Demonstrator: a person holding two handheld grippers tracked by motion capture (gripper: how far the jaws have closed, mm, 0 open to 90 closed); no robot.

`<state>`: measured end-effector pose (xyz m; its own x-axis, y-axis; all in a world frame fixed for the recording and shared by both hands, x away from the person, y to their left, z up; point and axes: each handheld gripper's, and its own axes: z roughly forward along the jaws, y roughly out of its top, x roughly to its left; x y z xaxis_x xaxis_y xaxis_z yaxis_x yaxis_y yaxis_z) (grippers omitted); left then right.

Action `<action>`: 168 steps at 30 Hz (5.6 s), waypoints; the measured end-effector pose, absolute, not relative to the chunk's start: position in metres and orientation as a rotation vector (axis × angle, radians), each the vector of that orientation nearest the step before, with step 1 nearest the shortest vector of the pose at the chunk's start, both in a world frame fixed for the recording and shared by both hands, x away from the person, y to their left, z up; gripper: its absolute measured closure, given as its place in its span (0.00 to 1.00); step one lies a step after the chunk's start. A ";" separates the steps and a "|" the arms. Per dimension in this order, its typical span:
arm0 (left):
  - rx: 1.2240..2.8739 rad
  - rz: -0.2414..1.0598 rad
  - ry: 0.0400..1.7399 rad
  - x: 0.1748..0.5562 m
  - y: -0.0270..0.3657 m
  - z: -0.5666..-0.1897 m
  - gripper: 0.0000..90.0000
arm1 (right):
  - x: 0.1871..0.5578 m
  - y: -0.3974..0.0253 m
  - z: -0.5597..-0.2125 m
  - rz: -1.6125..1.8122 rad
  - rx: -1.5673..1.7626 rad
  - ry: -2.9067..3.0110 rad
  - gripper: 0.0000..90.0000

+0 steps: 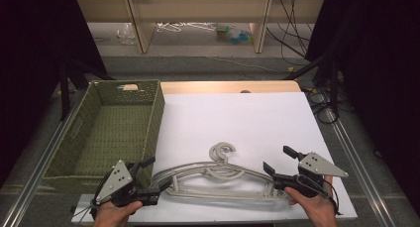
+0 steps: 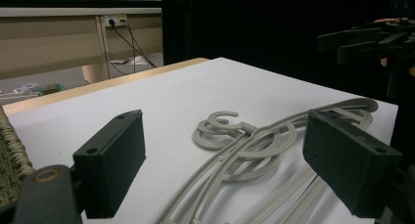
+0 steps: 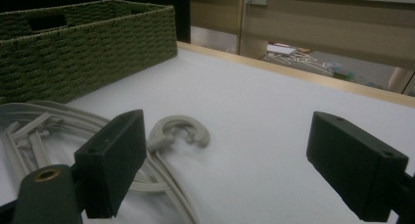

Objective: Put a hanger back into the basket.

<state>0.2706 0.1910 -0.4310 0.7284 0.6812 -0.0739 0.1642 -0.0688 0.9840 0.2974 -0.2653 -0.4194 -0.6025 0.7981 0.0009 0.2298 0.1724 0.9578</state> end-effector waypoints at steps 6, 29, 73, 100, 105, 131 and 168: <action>1.618 0.484 0.696 0.271 0.191 -0.431 0.17 | 0.298 -0.264 -0.420 1.447 0.953 1.968 0.18; 1.617 0.475 0.700 0.271 0.188 -0.432 0.18 | 0.319 -0.251 -0.410 1.247 0.833 2.248 0.26; 1.639 0.445 0.672 0.272 0.184 -0.434 0.18 | 0.365 -0.194 -0.446 0.588 0.451 2.792 0.90; 1.952 0.334 0.638 0.328 0.089 -0.421 0.29 | 0.330 -0.196 -0.394 0.657 0.126 2.612 0.91; 1.990 0.310 0.653 0.336 0.080 -0.424 0.31 | 0.328 -0.196 -0.392 0.657 0.099 2.593 0.91; 2.203 0.243 0.424 0.336 0.050 -0.417 0.86 | 0.327 -0.199 -0.388 0.666 0.027 2.559 0.88; 2.054 0.286 0.691 0.351 0.109 -0.349 0.90 | 0.317 -0.227 -0.365 1.295 0.659 2.219 0.33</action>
<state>0.3511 0.1090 -0.3493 0.8153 0.5755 -0.0645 0.3616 -0.4190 0.8329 0.3166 -0.2269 -0.3651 -0.7666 0.6207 -0.1647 0.1622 0.4353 0.8856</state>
